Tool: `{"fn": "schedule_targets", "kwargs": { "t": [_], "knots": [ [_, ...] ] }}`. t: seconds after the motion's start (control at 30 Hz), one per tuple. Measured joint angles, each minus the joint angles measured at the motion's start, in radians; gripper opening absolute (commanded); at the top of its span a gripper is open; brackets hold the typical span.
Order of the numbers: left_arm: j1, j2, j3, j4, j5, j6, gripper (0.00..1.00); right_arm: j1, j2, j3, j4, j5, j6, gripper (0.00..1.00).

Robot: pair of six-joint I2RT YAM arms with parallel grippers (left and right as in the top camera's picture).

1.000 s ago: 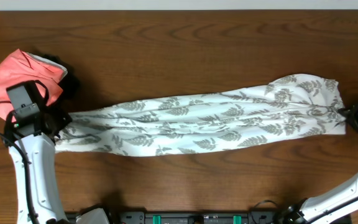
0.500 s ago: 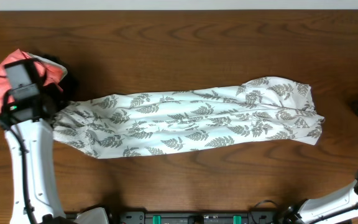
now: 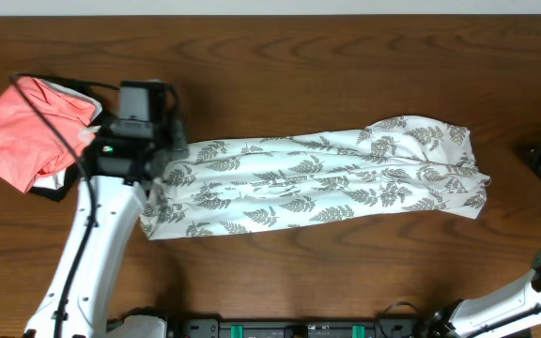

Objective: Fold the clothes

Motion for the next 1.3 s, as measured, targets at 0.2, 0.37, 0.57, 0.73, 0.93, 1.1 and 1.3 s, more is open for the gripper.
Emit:
{"fn": "schedule_targets", "kwargs": {
  "t": [0.2,0.37,0.57,0.73,0.93,1.1,1.3],
  "knots": [
    [-0.11,0.086,0.0,0.005,-0.001,-0.033,0.06,0.007,0.0,0.0,0.0,0.0,0.003,0.3],
    [-0.187,0.182,0.0,0.037,0.0,-0.065,0.06,0.009,0.0,0.0,-0.002,0.0,0.003,0.3],
    [-0.275,0.229,0.0,0.069,0.003,-0.106,0.06,0.013,0.0,0.0,-0.002,0.0,0.003,0.3],
    [-0.33,0.231,0.0,0.079,0.003,-0.124,0.06,0.018,0.0,0.0,-0.002,0.0,0.003,0.3],
    [-0.351,0.231,0.0,0.079,0.004,-0.15,0.06,0.018,0.0,0.0,-0.002,0.0,0.003,0.3],
    [-0.351,0.24,0.0,0.079,0.008,-0.162,0.06,0.018,0.0,0.0,-0.002,0.0,0.003,0.3],
    [-0.352,0.262,0.0,0.08,0.018,-0.172,0.07,0.018,0.0,0.0,-0.002,0.0,0.003,0.3]
  ]
}}
